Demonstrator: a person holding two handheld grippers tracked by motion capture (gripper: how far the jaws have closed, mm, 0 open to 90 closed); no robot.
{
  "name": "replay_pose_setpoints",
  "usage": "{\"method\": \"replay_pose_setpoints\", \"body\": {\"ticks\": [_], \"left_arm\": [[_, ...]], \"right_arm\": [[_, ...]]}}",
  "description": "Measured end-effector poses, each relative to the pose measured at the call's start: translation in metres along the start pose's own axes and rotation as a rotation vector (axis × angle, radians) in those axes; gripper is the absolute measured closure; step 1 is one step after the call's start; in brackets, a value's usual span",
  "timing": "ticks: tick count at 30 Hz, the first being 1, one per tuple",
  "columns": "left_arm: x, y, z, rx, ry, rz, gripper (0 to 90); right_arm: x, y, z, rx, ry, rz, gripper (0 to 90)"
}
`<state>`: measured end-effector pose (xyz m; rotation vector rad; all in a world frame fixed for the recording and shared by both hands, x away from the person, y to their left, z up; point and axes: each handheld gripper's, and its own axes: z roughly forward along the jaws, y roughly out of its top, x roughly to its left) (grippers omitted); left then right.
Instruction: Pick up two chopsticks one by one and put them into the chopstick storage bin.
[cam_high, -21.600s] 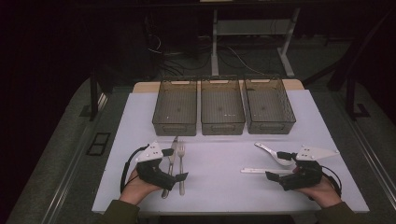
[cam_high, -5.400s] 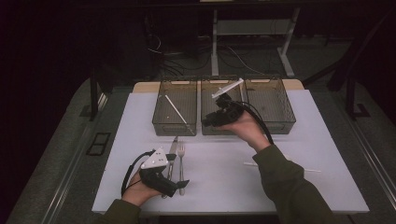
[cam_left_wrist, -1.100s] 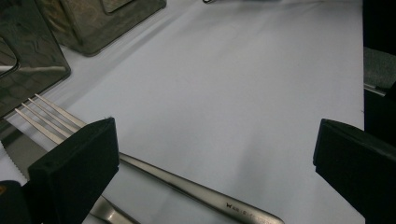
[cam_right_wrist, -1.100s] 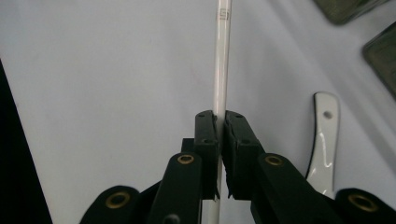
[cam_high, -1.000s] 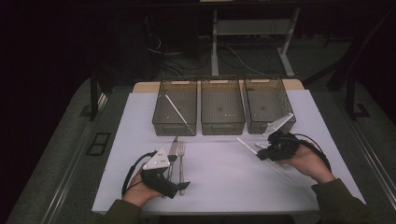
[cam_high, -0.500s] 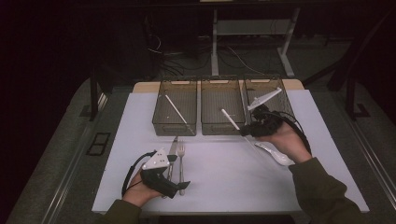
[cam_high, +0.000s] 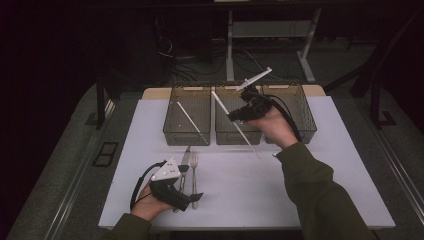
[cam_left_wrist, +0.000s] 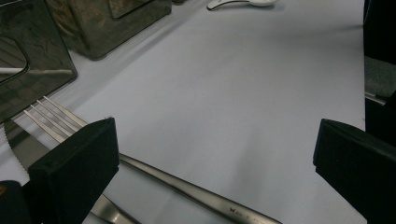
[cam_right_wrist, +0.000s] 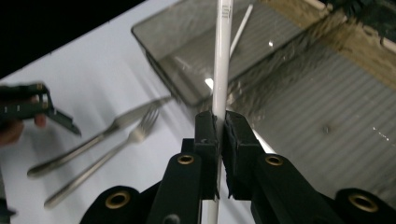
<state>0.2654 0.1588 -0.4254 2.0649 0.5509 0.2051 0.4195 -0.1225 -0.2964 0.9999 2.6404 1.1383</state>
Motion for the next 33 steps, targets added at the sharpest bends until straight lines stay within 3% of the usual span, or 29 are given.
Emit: {"method": "replay_pose_setpoints", "body": {"ticks": [22, 33], "left_arm": [[0.001, 0.001, -0.001, -0.020, -0.007, -0.020, 0.0], [0.000, 0.001, -0.001, -0.021, -0.022, -0.014, 0.0]], "right_arm": [[0.015, 0.106, 0.057, -0.079, -0.030, 0.017, 84.2], [0.018, 0.126, 0.093, -0.115, -0.051, 0.032, 84.2]]}}
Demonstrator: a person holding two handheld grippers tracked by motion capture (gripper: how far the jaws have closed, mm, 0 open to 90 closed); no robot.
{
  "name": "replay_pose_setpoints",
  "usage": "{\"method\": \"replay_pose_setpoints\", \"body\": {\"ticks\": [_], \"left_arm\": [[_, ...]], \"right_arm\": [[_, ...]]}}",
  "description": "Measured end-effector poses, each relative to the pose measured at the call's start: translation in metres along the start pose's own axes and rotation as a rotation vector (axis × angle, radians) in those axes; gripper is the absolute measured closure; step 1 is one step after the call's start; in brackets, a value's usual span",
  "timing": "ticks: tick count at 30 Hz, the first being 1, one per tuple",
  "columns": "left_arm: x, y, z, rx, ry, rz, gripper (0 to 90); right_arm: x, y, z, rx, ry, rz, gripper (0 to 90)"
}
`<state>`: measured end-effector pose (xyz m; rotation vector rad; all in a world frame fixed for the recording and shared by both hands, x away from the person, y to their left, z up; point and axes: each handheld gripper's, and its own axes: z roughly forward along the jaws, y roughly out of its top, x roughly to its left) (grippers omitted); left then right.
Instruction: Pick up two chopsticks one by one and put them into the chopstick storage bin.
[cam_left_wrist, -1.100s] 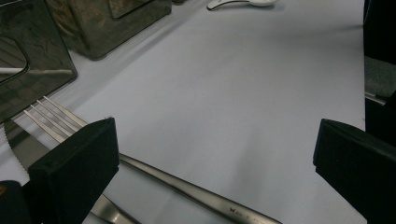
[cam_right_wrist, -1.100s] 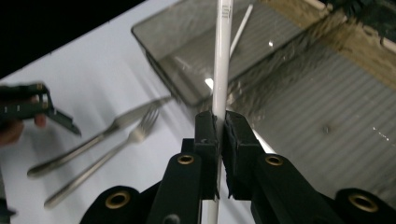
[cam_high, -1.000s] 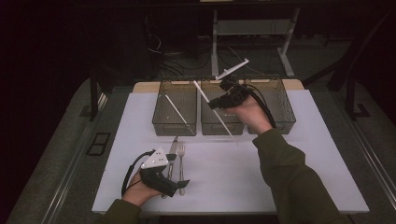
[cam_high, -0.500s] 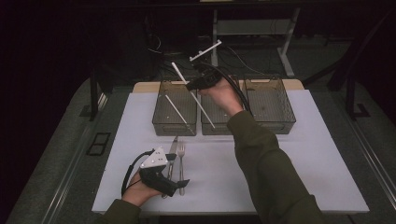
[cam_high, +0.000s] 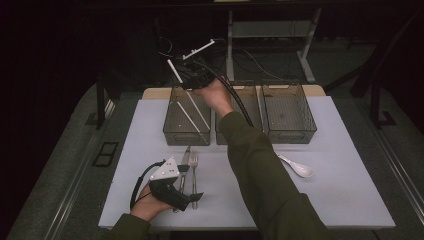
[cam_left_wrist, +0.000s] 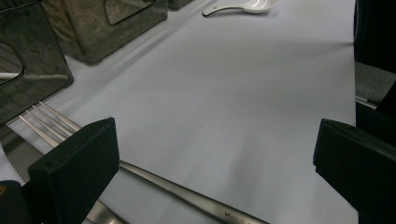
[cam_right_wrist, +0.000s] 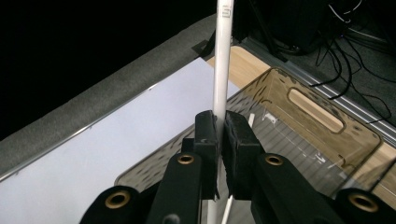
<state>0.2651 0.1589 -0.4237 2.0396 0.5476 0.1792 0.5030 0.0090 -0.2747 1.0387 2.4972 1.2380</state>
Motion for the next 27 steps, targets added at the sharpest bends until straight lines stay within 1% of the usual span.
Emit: {"method": "replay_pose_setpoints", "body": {"ticks": [5, 8, 13, 22, 27], "left_arm": [[0.000, 0.000, 0.000, -0.003, -0.003, 0.000, 0.0], [0.000, 0.000, 0.000, -0.002, -0.009, 0.004, 0.0], [-0.001, 0.000, 0.000, -0.003, -0.009, 0.006, 0.0], [-0.002, 0.001, 0.001, -0.002, -0.010, 0.005, 0.0], [-0.002, 0.001, 0.002, -0.008, -0.013, 0.004, 0.0]], "right_arm": [[-0.001, -0.005, 0.016, 0.002, -0.013, 0.009, 84.2], [-0.002, -0.010, 0.024, 0.014, -0.024, 0.017, 84.2], [-0.004, -0.021, 0.037, 0.034, -0.030, 0.032, 84.1], [-0.011, -0.036, 0.051, 0.068, -0.043, 0.048, 84.1], [-0.011, -0.042, 0.060, 0.098, -0.041, 0.062, 84.0]]}}
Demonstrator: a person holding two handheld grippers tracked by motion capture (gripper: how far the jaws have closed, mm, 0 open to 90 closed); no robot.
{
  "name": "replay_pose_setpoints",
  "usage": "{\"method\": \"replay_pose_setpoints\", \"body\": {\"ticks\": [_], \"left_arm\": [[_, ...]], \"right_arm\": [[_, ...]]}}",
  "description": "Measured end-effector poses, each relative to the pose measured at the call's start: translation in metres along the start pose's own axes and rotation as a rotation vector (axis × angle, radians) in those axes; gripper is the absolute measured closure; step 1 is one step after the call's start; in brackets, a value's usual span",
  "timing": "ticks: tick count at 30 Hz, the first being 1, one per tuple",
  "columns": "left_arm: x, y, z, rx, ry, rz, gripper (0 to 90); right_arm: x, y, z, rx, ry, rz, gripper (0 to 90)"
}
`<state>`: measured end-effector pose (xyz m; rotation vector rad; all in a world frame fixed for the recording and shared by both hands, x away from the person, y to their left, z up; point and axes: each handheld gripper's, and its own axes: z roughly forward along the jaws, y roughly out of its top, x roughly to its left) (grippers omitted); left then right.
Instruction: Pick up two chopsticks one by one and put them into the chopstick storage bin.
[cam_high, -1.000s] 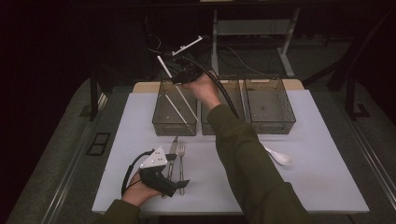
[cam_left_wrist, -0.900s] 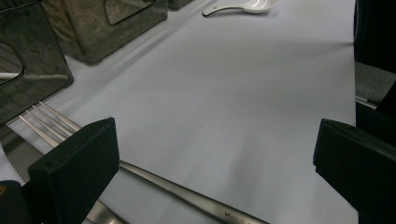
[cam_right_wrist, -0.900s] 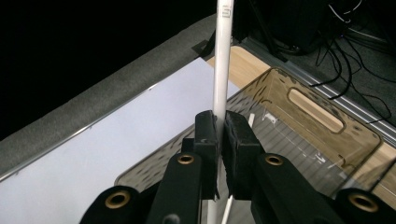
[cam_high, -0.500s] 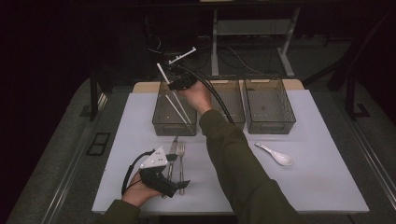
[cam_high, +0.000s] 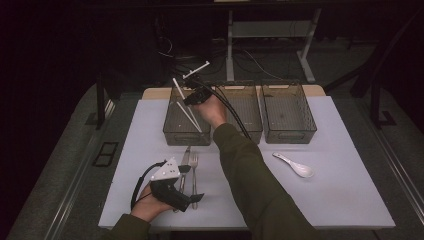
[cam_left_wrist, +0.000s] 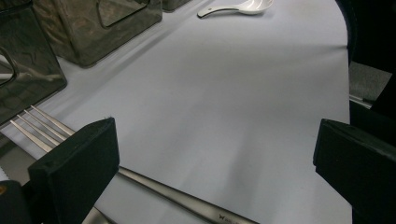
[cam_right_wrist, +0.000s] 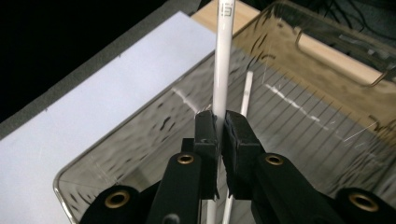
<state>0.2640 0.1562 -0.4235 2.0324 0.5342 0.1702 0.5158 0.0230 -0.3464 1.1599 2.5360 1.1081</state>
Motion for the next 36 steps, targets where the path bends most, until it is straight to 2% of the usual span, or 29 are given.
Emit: {"method": "replay_pose_setpoints", "body": {"ticks": [7, 10, 17, 19, 24, 30, 36], "left_arm": [[0.000, 0.000, 0.000, 0.008, -0.004, 0.001, 0.0], [0.000, 0.000, -0.001, 0.009, -0.005, 0.002, 0.0], [0.000, 0.000, -0.001, 0.010, -0.005, 0.003, 0.0], [0.000, 0.000, -0.001, 0.010, -0.006, 0.002, 0.0], [0.000, 0.000, 0.000, 0.012, -0.004, 0.004, 0.0], [0.001, 0.000, 0.000, 0.018, 0.002, 0.005, 0.0], [0.002, 0.000, 0.000, 0.028, 0.006, 0.008, 0.0]], "right_arm": [[0.001, -0.006, 0.016, 0.042, -0.017, 0.026, 84.1], [0.002, -0.007, 0.021, 0.064, -0.030, 0.014, 89.6], [0.003, -0.010, 0.021, 0.080, -0.025, -0.004, 87.9], [0.003, -0.011, 0.017, 0.069, -0.017, -0.007, 85.6], [-0.002, -0.019, 0.005, 0.057, 0.036, -0.014, 75.3], [-0.010, -0.032, -0.021, -0.002, 0.090, -0.027, 60.6], [-0.017, -0.049, -0.051, -0.044, 0.097, -0.037, 51.7]]}}
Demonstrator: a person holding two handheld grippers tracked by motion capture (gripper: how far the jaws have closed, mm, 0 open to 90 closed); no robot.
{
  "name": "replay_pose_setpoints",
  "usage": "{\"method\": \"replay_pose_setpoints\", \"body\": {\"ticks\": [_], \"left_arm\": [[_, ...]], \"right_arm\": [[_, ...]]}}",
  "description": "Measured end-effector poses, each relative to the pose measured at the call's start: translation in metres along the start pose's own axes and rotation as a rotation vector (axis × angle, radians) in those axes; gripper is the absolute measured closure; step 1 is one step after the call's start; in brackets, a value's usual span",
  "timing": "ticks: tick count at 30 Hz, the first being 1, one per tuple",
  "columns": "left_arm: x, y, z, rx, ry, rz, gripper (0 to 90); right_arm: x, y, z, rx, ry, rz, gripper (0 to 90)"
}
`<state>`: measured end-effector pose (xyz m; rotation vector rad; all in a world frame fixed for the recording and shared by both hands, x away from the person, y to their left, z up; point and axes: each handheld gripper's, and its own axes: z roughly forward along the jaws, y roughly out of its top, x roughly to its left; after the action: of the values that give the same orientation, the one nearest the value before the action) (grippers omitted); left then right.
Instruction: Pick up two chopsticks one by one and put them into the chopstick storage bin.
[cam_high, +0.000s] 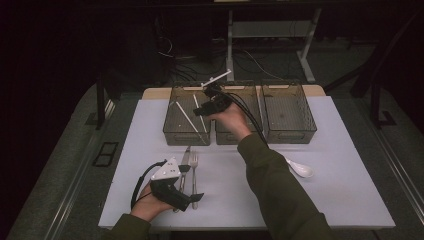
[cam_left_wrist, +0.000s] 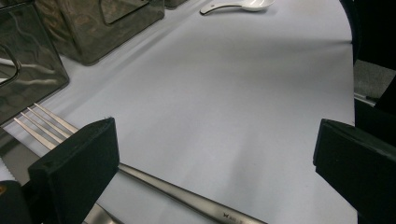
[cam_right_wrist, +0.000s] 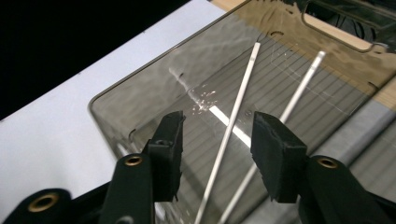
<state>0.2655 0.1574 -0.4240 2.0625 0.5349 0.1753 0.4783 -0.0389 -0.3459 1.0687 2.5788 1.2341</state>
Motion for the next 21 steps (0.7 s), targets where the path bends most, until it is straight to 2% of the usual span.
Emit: {"method": "replay_pose_setpoints", "body": {"ticks": [7, 12, 21], "left_arm": [[0.000, 0.000, 0.001, 0.000, 0.001, 0.003, 0.0], [0.001, 0.000, 0.001, 0.013, 0.003, 0.011, 0.0], [-0.001, -0.001, 0.003, 0.014, 0.009, -0.004, 0.0]], "right_arm": [[-0.004, -0.018, -0.030, -0.042, 0.021, -0.013, 44.2], [-0.002, -0.030, -0.051, -0.061, 0.048, -0.052, 41.1], [-0.001, -0.063, -0.078, -0.050, 0.071, -0.086, 39.2]]}}
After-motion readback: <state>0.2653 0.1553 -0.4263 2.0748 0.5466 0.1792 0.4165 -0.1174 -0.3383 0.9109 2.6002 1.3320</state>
